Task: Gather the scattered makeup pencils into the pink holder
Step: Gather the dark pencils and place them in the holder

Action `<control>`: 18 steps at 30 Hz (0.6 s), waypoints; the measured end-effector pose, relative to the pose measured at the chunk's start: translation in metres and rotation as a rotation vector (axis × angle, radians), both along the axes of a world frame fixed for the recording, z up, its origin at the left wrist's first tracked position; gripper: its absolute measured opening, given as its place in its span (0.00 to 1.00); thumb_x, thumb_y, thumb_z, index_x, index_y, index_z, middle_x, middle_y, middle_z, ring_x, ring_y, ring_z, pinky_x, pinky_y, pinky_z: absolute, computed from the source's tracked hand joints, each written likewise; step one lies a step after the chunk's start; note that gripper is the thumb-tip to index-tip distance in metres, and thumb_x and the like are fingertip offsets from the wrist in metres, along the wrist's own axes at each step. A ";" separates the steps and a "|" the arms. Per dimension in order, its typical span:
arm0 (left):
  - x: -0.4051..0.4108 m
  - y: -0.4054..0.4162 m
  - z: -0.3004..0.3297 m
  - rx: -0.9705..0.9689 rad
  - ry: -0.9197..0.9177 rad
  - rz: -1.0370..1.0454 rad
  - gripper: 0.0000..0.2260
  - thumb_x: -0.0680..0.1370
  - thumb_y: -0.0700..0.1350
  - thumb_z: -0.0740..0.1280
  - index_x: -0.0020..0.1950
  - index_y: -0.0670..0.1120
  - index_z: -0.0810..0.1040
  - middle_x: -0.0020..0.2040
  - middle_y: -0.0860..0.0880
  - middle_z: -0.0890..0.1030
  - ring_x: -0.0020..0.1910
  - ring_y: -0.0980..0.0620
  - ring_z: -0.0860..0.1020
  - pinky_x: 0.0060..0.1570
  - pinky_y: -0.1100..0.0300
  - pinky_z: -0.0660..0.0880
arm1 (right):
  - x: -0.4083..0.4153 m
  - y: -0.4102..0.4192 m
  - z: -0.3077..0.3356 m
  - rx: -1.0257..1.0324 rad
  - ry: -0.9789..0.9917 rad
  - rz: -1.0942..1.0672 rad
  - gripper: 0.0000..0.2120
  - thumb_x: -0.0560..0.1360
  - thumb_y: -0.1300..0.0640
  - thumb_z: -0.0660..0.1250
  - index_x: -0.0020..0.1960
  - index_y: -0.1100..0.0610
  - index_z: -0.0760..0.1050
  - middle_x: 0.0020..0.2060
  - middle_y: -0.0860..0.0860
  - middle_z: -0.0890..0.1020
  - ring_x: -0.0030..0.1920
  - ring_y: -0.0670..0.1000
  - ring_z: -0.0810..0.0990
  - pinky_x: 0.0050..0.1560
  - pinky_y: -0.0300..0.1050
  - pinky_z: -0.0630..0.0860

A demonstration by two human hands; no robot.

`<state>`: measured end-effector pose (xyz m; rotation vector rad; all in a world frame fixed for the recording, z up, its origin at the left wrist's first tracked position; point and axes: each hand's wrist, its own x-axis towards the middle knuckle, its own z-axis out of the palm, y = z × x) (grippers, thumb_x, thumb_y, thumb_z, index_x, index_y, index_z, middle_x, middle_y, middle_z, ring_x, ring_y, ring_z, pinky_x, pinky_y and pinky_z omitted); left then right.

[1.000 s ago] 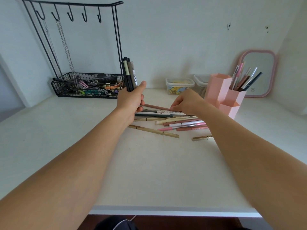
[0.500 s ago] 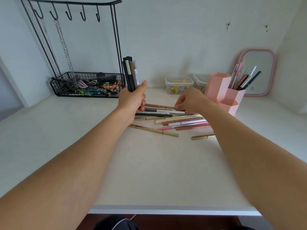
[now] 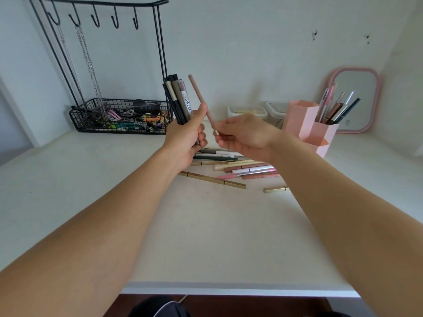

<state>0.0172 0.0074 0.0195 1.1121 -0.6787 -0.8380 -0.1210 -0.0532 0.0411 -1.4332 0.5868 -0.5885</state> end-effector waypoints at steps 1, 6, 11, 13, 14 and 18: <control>-0.001 0.000 0.000 -0.009 -0.018 -0.005 0.16 0.74 0.56 0.75 0.51 0.45 0.79 0.26 0.53 0.69 0.26 0.55 0.67 0.30 0.61 0.72 | 0.003 0.004 -0.002 0.006 -0.011 0.040 0.07 0.81 0.64 0.64 0.47 0.64 0.80 0.38 0.54 0.81 0.39 0.47 0.81 0.42 0.36 0.80; -0.003 0.001 -0.005 -0.008 -0.167 -0.031 0.12 0.70 0.49 0.79 0.41 0.48 0.77 0.31 0.52 0.81 0.30 0.55 0.79 0.33 0.60 0.76 | 0.010 0.010 -0.012 -0.108 -0.012 -0.001 0.06 0.78 0.66 0.67 0.51 0.69 0.79 0.39 0.56 0.82 0.40 0.50 0.82 0.42 0.37 0.82; -0.003 -0.002 -0.008 0.058 -0.218 0.040 0.09 0.72 0.49 0.77 0.47 0.47 0.82 0.39 0.48 0.84 0.38 0.50 0.82 0.38 0.57 0.78 | 0.013 0.012 -0.017 -0.155 -0.053 -0.134 0.07 0.74 0.67 0.72 0.50 0.70 0.80 0.39 0.59 0.82 0.44 0.58 0.84 0.44 0.39 0.83; -0.002 -0.004 -0.009 0.073 -0.248 0.057 0.08 0.74 0.49 0.75 0.47 0.47 0.83 0.42 0.47 0.85 0.40 0.49 0.83 0.39 0.56 0.78 | 0.013 0.013 -0.018 -0.139 -0.051 -0.145 0.05 0.73 0.68 0.73 0.48 0.68 0.81 0.40 0.59 0.83 0.44 0.58 0.85 0.47 0.41 0.83; -0.002 -0.005 -0.009 0.080 -0.263 0.062 0.07 0.74 0.50 0.74 0.47 0.47 0.82 0.42 0.47 0.85 0.41 0.50 0.83 0.40 0.56 0.79 | 0.013 0.012 -0.018 -0.135 -0.043 -0.143 0.05 0.73 0.68 0.74 0.47 0.68 0.80 0.40 0.60 0.83 0.44 0.58 0.85 0.46 0.41 0.83; 0.001 -0.005 -0.009 0.089 -0.269 0.063 0.08 0.78 0.50 0.71 0.47 0.46 0.80 0.36 0.49 0.82 0.34 0.52 0.81 0.34 0.59 0.77 | 0.002 0.003 -0.003 -0.421 0.213 -0.186 0.06 0.71 0.64 0.77 0.45 0.64 0.82 0.38 0.57 0.84 0.36 0.49 0.81 0.36 0.38 0.78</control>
